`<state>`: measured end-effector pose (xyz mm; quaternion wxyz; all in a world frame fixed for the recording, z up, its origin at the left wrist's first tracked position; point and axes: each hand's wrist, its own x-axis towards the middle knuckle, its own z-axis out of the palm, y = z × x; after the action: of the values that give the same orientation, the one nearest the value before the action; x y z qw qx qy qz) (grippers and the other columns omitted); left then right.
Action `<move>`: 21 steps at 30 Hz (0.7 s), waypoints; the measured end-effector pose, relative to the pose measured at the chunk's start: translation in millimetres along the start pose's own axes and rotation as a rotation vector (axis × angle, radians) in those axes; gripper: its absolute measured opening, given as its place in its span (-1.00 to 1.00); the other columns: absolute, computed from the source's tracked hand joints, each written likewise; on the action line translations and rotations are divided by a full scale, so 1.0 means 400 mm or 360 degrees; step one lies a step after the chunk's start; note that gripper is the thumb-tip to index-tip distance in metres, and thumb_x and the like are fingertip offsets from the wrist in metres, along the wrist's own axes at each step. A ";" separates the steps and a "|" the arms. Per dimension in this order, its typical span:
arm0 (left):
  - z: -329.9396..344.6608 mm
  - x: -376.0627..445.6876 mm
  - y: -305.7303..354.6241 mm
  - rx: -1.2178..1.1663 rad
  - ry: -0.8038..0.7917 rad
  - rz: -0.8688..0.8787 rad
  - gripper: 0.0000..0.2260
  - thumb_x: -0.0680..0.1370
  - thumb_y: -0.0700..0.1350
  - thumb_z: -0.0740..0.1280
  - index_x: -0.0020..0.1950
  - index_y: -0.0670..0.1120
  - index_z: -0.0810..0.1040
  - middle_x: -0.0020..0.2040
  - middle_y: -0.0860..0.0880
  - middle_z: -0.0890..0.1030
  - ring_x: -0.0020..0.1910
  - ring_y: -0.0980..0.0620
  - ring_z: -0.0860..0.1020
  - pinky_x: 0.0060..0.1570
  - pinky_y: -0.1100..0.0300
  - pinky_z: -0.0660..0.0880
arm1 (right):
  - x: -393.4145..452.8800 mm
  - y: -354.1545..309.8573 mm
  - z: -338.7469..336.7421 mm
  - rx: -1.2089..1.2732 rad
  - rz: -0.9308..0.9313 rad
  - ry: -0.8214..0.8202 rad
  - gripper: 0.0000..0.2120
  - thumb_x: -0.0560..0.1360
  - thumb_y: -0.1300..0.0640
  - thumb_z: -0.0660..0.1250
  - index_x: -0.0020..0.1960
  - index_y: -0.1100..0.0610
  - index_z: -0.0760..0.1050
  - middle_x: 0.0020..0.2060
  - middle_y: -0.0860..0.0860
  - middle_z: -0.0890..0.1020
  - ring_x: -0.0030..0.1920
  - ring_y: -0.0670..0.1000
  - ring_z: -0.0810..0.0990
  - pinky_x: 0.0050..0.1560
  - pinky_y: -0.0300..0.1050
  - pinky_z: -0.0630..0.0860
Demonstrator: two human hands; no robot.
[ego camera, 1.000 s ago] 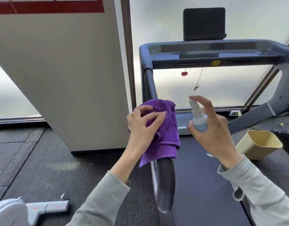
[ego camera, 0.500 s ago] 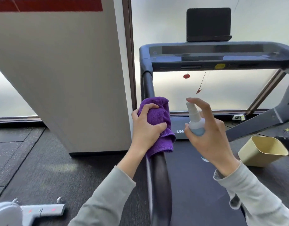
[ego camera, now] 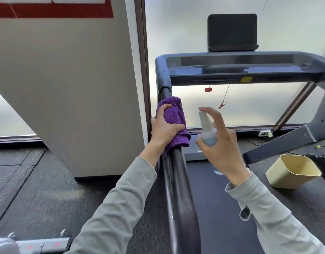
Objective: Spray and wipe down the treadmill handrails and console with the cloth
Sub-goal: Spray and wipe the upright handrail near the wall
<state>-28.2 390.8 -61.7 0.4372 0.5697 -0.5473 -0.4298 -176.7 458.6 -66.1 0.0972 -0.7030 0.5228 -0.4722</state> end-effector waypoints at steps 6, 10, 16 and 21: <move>-0.014 -0.159 -0.060 -0.0170 -0.0125 0.0113 -0.40 0.36 -0.19 0.49 0.19 0.36 0.38 0.28 0.05 0.29 0.07 0.19 0.44 -0.12 0.39 0.46 | -0.038 0.006 -0.025 -0.0034 -0.0042 0.0061 -0.32 0.41 0.33 0.42 0.35 -0.19 0.27 -0.27 0.01 0.52 -0.40 0.04 0.40 -0.40 -0.12 0.46; 0.002 -0.119 -0.048 -0.0170 0.0030 0.0063 -0.50 0.39 -0.18 0.49 0.17 0.28 0.42 0.26 0.01 0.32 0.02 0.20 0.43 0.06 0.18 0.48 | -0.037 0.016 -0.021 -0.0013 -0.0031 0.0039 -0.32 0.41 0.34 0.42 0.35 -0.18 0.28 -0.36 0.06 0.48 -0.41 0.06 0.38 -0.42 -0.16 0.44; 0.013 0.037 -0.032 -0.0030 0.0093 0.0034 -0.50 0.38 -0.18 0.46 0.17 0.26 0.40 0.19 -0.02 0.31 -0.09 0.17 0.40 0.01 0.15 0.43 | 0.006 0.045 0.011 0.0038 0.0010 0.0039 -0.31 0.42 0.34 0.41 0.34 -0.21 0.27 -0.29 -0.19 0.49 -0.42 -0.01 0.38 -0.38 -0.24 0.43; 0.022 0.184 -0.021 0.0126 0.0112 0.0000 -0.48 0.38 -0.16 0.44 0.25 0.20 0.40 0.19 -0.05 0.31 -0.08 0.00 0.42 -0.04 0.17 0.38 | 0.042 0.057 0.040 0.0027 0.0079 0.0053 -0.33 0.40 0.34 0.38 0.34 -0.20 0.28 -0.37 -0.20 0.46 -0.45 -0.02 0.37 -0.40 -0.27 0.40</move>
<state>-32.3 317.2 -72.6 0.4332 0.6013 -0.5482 -0.3876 -178.9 429.2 -79.8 0.1061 -0.6812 0.5375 -0.4856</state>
